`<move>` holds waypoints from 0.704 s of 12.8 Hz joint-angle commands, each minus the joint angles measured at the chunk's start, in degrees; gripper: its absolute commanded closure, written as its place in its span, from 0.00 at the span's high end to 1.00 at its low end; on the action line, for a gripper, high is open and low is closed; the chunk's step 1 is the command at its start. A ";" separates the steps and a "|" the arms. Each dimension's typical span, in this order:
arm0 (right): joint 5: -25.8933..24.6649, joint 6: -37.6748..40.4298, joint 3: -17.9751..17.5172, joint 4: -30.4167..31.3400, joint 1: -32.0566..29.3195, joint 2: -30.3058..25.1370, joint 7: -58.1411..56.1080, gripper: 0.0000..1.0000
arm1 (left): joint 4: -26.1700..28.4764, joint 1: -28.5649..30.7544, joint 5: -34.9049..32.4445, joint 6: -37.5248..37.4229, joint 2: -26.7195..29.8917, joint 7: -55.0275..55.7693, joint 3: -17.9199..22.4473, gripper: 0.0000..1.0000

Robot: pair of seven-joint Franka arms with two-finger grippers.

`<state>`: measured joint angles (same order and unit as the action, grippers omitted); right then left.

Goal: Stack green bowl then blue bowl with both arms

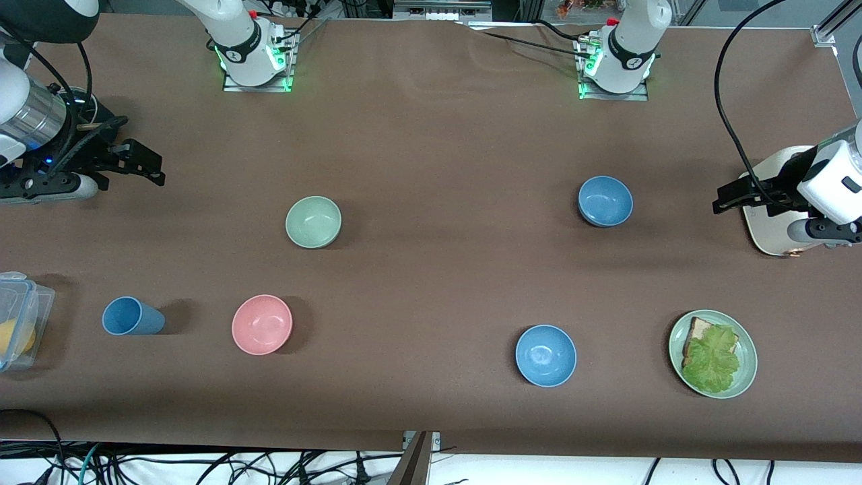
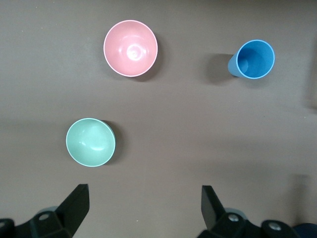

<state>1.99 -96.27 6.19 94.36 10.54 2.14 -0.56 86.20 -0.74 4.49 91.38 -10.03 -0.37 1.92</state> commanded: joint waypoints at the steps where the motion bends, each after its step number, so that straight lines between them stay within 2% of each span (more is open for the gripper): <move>1: -0.40 3.27 -0.65 -0.93 -0.44 -0.47 -0.41 1.00 | -1.47 0.12 -0.89 -1.03 -0.61 -1.12 0.02 1.00; 9: -0.40 3.99 -0.74 -1.55 -0.35 -0.12 -0.58 1.00 | -3.23 -0.23 -0.89 -0.86 -1.40 -1.13 0.02 1.00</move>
<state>1.99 -93.80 5.94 94.00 10.58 2.14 -0.56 85.17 -0.78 4.49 91.40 -10.26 -0.47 1.92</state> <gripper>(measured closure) 0.000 0.000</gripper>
